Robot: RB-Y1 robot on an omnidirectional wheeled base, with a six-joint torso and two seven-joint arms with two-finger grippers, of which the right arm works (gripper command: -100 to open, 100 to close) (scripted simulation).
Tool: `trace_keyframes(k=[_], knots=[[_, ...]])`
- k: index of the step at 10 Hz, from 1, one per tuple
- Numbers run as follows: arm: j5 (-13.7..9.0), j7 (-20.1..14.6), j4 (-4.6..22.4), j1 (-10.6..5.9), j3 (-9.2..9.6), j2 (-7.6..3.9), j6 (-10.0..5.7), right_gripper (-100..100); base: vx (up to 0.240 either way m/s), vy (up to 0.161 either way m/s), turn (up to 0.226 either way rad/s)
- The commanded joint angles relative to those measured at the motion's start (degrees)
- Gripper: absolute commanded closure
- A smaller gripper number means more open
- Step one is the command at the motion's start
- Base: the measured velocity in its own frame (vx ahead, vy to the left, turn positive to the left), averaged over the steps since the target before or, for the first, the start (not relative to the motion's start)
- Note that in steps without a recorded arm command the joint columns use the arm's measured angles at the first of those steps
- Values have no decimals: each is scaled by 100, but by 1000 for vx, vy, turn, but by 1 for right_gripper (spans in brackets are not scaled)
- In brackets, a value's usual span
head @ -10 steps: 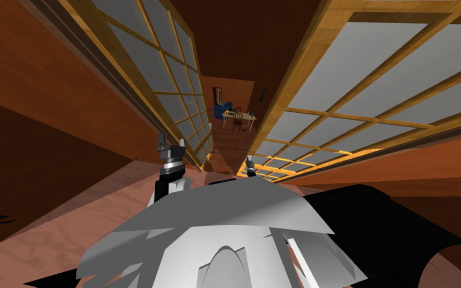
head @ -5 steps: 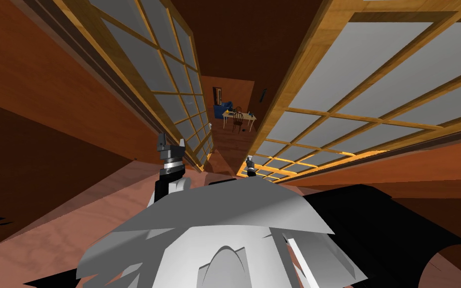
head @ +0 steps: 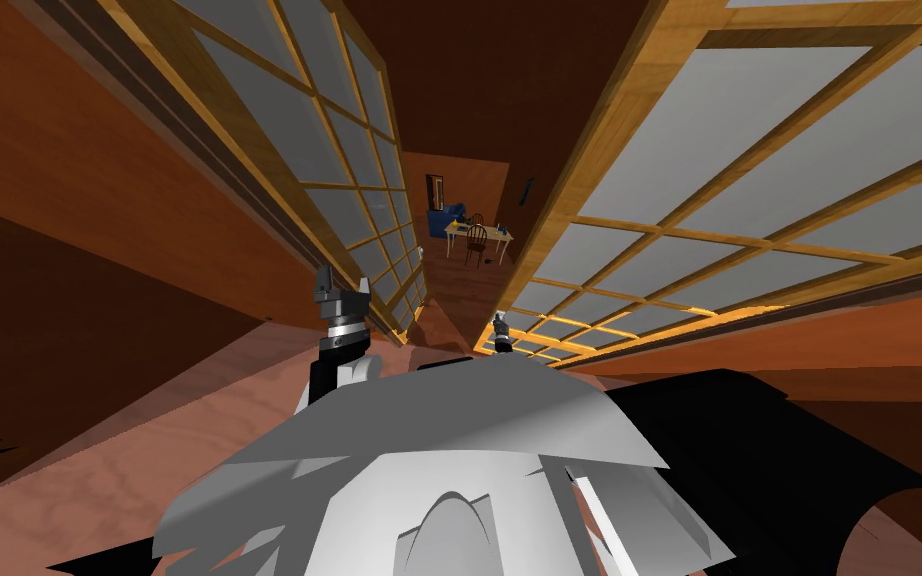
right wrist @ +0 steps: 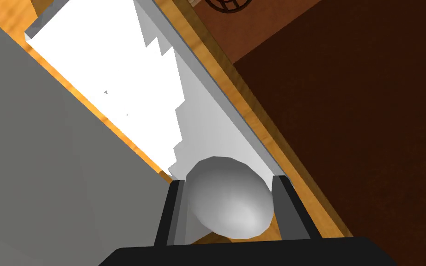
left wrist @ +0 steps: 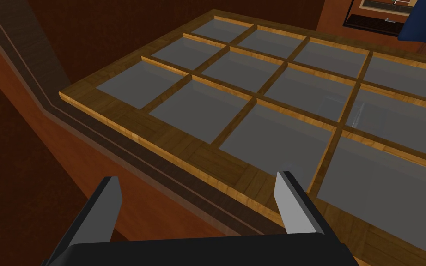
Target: Push the door open
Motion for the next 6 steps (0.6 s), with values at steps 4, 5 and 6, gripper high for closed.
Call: trace_keyframes(k=[4,5,6], knots=[[-129,-617,-3,-21,-74,-16,-23,100,39,-9,-2],[-176,-827,20,-43,-88,-17,-34,100,31,-12,0],[-176,-852,20,-43,-88,-17,-34,100,27,-5,6]])
